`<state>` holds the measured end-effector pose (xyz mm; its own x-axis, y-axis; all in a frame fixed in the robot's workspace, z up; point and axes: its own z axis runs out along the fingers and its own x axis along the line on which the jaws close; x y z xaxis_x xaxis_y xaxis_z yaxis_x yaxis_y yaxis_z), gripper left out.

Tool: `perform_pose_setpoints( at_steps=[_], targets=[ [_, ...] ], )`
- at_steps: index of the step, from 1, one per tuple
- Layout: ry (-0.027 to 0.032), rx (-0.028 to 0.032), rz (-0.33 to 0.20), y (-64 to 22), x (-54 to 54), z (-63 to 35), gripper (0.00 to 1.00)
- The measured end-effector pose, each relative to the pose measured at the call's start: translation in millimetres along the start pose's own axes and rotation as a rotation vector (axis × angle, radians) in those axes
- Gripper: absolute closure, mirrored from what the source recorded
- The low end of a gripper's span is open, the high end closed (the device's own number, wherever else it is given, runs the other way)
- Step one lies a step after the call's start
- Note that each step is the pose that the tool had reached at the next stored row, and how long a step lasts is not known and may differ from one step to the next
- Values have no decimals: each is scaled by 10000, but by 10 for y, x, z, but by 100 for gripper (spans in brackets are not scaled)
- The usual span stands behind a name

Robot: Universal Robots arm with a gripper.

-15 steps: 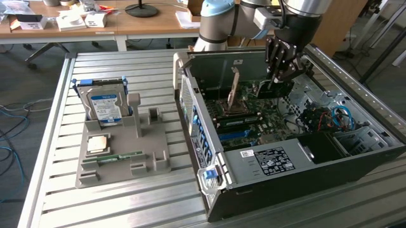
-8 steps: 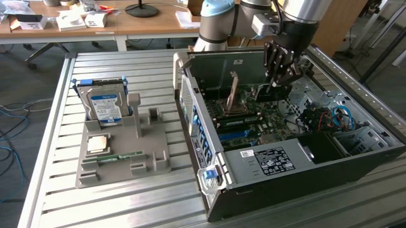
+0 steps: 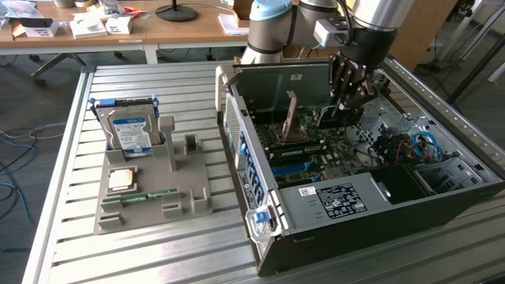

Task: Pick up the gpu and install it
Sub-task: 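Insert the gpu into the slot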

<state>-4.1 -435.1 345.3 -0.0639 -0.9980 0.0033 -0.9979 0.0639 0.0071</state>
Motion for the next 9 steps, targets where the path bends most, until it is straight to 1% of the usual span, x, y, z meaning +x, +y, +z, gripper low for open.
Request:
perform_pose_setpoints(
  at_steps=[6, 9],
  targets=[
    [-1, 0, 0, -5, 91, 1, 74],
    [-1, 1, 1, -5, 97, 1, 74]
  ],
)
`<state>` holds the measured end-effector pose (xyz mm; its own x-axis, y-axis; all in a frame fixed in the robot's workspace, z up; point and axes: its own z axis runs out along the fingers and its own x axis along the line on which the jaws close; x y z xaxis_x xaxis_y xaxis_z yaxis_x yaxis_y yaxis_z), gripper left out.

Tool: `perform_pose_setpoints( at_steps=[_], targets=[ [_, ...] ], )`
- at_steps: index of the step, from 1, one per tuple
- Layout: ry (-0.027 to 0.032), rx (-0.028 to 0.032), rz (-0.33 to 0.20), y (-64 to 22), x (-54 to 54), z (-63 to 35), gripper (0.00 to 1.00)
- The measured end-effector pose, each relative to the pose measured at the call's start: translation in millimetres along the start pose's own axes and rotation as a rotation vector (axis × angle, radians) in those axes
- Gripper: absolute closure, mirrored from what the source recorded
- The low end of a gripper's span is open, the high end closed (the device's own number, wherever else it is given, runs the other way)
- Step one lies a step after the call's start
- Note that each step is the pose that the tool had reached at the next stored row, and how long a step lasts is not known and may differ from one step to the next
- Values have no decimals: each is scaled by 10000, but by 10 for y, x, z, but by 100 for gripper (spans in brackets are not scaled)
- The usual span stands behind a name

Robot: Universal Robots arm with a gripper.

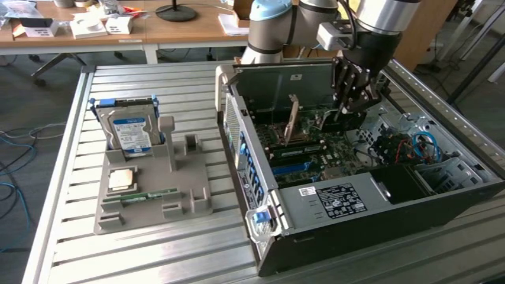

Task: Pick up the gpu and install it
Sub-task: 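Insert the gpu into the slot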

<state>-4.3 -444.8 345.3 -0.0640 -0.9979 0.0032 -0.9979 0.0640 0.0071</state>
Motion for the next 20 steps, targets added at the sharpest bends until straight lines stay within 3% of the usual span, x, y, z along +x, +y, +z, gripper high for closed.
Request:
perform_pose_setpoints(
  at_steps=[8, 20],
  targets=[
    [1, 0, 0, 92, 6, 3, 74],
    [1, 0, -3, 93, 51, 32, 74]
  ],
)
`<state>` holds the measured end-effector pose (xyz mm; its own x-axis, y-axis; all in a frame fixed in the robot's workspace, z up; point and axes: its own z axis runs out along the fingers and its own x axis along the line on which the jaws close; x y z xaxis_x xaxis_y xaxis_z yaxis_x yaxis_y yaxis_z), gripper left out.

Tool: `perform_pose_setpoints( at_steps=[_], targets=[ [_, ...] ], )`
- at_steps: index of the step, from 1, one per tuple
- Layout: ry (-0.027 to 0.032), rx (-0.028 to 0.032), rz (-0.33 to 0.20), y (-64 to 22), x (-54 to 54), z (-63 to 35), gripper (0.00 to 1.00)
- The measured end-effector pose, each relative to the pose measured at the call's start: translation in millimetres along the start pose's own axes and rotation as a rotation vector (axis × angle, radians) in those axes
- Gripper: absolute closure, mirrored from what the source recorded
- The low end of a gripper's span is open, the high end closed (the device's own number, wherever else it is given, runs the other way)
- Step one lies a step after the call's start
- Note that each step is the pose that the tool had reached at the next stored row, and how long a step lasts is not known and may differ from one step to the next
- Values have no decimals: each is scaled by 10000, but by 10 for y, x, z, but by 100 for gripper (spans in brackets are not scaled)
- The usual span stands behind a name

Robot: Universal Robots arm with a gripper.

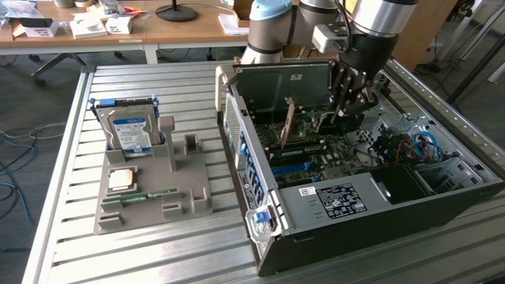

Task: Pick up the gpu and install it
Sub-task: 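Insert the gpu into the slot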

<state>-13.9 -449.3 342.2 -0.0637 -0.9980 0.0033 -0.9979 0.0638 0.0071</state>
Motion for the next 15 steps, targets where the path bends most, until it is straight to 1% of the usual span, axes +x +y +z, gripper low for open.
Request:
perform_pose_setpoints(
  at_steps=[15],
  targets=[
    [0, 0, 2, 7, 0, 207, 74]
  ],
)
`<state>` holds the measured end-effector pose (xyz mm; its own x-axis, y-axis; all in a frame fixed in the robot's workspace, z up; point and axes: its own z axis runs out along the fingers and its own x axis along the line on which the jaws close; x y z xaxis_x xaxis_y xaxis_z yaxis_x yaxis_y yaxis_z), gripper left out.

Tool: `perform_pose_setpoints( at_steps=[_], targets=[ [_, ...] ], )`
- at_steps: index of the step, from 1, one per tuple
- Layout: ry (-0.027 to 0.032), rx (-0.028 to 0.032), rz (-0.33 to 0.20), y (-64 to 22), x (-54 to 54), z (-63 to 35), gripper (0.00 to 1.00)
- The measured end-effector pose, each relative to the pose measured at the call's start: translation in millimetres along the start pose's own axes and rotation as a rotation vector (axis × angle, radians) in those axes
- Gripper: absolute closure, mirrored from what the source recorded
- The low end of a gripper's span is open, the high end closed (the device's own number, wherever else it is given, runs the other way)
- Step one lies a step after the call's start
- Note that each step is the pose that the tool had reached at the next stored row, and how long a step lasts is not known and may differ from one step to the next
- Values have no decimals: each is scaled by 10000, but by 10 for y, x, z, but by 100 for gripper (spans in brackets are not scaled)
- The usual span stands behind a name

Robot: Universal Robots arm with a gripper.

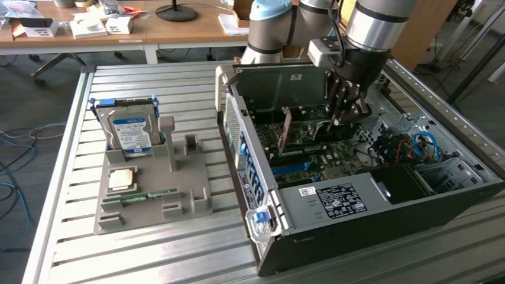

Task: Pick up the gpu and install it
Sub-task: 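Insert the gpu into the slot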

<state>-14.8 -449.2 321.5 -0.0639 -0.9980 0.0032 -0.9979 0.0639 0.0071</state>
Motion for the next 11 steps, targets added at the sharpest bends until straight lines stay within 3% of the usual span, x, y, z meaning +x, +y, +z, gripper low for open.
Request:
perform_pose_setpoints(
  at_steps=[11],
  targets=[
    [1, 0, 0, 1, 48, 39, 74]
  ],
)
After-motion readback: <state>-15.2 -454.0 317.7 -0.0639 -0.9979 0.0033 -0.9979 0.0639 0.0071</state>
